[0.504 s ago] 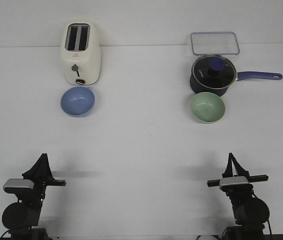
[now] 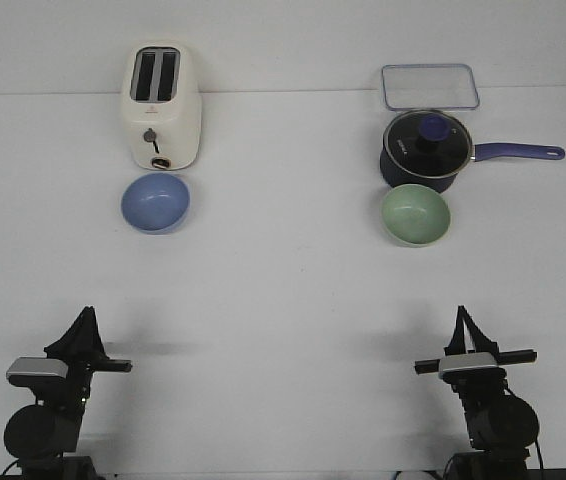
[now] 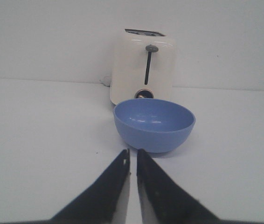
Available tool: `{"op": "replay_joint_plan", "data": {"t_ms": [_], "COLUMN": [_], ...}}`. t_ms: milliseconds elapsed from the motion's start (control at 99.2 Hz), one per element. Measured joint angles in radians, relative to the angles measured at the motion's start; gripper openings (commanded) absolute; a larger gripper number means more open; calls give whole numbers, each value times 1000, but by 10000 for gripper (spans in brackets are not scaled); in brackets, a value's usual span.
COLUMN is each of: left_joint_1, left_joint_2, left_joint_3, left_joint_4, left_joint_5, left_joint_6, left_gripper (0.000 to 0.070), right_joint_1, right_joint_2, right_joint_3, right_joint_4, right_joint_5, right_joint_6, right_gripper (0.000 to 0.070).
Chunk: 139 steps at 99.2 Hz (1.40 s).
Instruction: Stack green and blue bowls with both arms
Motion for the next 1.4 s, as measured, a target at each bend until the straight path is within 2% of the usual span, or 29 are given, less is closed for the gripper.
{"op": "replay_joint_plan", "data": {"t_ms": [484,584,685,806,897,1038,1229,1300,1401], "left_joint_1": [0,0,0,0,0,0,0,0,0], "left_joint_2": [0,0,0,0,0,0,0,0,0], "left_joint_3": [0,0,0,0,0,0,0,0,0], "left_joint_4": [0,0,0,0,0,0,0,0,0], "left_joint_5": [0,0,0,0,0,0,0,0,0], "left_joint_6": [0,0,0,0,0,0,0,0,0], "left_gripper": [15,15,15,15,15,15,15,15,15], "right_joint_1": [0,0,0,0,0,0,0,0,0], "right_joint_2": [0,0,0,0,8,86,333,455,636], "right_joint_3": [0,0,0,2,36,168,380,460,572], "right_joint_4": [0,0,15,20,-39,-123,-234,-282,-319], "right_joint_5": [-6,-29,-29,9,48,60,59,47,16], "right_joint_6": [17,97,223,384,469,556,595,602,601], "right_gripper": [0,0,0,0,0,0,0,52,298]}}
